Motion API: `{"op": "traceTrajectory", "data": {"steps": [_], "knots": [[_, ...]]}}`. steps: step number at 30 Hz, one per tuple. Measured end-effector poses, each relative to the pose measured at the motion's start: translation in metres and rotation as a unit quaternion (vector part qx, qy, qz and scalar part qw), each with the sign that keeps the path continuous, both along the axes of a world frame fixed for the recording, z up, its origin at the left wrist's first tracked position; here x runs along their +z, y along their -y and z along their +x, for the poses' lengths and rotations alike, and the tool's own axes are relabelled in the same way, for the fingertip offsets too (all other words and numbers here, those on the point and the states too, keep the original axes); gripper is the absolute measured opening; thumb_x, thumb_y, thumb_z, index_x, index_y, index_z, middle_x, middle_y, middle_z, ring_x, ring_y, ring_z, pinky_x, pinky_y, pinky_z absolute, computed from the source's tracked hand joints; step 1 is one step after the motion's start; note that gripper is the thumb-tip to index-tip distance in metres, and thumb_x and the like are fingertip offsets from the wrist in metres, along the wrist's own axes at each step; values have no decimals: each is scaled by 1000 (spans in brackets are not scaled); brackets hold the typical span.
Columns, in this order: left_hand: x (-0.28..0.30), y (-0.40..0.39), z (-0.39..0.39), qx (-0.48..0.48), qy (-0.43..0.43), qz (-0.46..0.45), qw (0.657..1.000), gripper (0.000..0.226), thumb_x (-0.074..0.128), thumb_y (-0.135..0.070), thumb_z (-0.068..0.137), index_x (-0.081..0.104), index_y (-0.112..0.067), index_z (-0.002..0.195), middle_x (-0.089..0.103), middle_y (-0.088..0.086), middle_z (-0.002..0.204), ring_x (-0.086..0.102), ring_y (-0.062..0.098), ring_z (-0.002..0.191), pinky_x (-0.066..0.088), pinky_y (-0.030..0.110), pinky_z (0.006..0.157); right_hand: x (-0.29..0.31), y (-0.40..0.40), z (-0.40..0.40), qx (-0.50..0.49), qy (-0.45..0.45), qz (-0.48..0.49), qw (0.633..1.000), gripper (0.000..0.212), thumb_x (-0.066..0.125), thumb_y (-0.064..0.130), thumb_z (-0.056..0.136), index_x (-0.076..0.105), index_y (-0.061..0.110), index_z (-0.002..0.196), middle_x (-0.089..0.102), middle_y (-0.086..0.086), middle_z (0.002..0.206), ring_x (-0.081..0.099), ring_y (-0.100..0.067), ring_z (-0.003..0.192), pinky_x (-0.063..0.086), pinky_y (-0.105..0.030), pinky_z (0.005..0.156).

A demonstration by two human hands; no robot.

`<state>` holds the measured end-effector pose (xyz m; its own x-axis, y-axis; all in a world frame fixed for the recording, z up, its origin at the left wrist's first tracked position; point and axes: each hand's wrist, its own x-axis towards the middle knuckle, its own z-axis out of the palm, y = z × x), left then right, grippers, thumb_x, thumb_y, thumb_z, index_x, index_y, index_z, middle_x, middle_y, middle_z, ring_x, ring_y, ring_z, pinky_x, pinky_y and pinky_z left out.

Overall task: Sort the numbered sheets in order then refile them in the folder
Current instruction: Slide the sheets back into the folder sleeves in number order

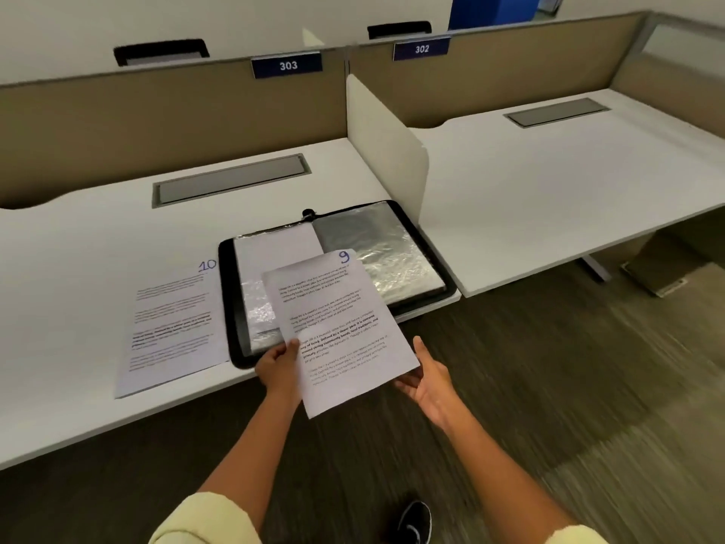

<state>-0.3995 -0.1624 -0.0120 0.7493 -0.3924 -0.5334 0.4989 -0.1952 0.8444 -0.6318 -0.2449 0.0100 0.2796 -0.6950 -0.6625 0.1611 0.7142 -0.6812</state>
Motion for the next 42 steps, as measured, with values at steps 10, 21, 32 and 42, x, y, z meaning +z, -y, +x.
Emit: {"op": "traceTrajectory", "data": {"steps": [10,21,32,42], "knots": [[5,79,-92,26,-29,-3,999,9,69,-11,89,62,-11,94,69,10,98,69,25,90,59,41,78,-11,44,-61,-33,109,69,991,42,75,21,86,60,7,123,73,-15,114,68,-30,110,51,-51,102],[6,108,-113,-266,48,-22,963,22,67,-3,88,59,-10,107,70,13,109,70,24,96,60,39,78,-21,59,-93,-95,15,41,995,22,64,1,91,61,10,111,69,-11,115,65,-27,109,51,-54,100],[-6,171,-50,-391,450,139,791,30,79,-16,78,66,-12,104,57,4,101,54,17,90,41,28,78,-34,44,-136,-171,-62,19,983,21,64,0,91,61,11,109,68,-10,115,66,-24,103,56,-42,81],[-18,191,-29,-478,514,115,703,7,74,-20,84,75,-14,82,63,4,83,53,13,79,34,24,69,-33,15,-133,-245,-41,2,969,31,63,-4,90,62,11,117,69,-10,118,64,-24,110,52,-41,93]]}}
